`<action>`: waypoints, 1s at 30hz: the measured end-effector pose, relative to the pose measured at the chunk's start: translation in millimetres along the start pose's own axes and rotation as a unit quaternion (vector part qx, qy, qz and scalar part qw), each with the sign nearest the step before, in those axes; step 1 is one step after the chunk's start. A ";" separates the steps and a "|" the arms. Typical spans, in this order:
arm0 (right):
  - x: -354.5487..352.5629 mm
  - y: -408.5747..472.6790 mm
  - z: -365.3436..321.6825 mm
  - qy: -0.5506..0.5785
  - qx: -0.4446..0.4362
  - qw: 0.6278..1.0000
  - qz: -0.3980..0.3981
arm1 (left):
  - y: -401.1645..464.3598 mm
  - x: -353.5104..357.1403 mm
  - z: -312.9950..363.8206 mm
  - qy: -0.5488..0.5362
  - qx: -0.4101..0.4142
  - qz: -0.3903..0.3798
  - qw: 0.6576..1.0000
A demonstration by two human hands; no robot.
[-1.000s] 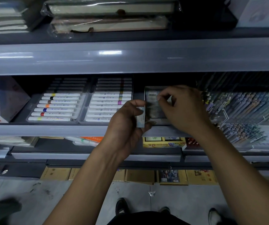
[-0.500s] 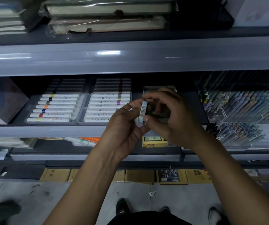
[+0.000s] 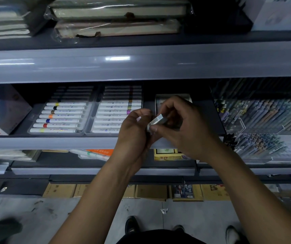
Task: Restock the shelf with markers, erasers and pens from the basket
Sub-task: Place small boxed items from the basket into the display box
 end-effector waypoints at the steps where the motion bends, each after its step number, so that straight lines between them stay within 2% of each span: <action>1: -2.5 -0.5 1.5 0.002 0.002 1.000 0.002 | 0.3 -0.6 -0.9 0.011 0.011 0.002 1.000; 4: -12.2 -1.7 8.5 -0.009 0.010 1.000 0.026 | 1.5 -4.8 -3.7 0.082 0.028 0.017 0.996; 7: -21.4 -0.2 17.2 -0.020 0.046 0.997 0.057 | 3.2 -11.8 -8.9 0.213 0.037 0.053 0.975; 10: -28.8 4.8 27.7 -0.075 0.077 0.992 0.068 | 4.1 -15.8 -13.4 0.352 0.081 0.046 0.931; 13: -32.0 12.2 38.7 -0.141 0.113 0.983 0.044 | 4.5 -17.5 -17.2 0.456 0.126 0.012 0.881; 16: -29.7 20.2 43.0 -0.205 0.138 0.969 0.015 | 4.9 -18.8 -21.1 0.537 0.138 -0.007 0.832; 21: -21.8 32.6 40.0 -0.315 0.143 0.938 -0.005 | 4.0 -19.5 -21.0 0.568 0.143 0.002 0.811; 30: -12.6 46.0 45.9 -0.334 0.179 0.924 0.043 | 2.6 -20.0 -19.7 0.562 0.139 -0.003 0.815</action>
Point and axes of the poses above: each hand's wrist, its own y-axis towards the middle knuckle, its own x-axis out of the palm, z = x × y, the point moved 1 cm from there along y, towards the middle knuckle, and after that the axes turned 9 degrees about -z, right-handed, at the moved point
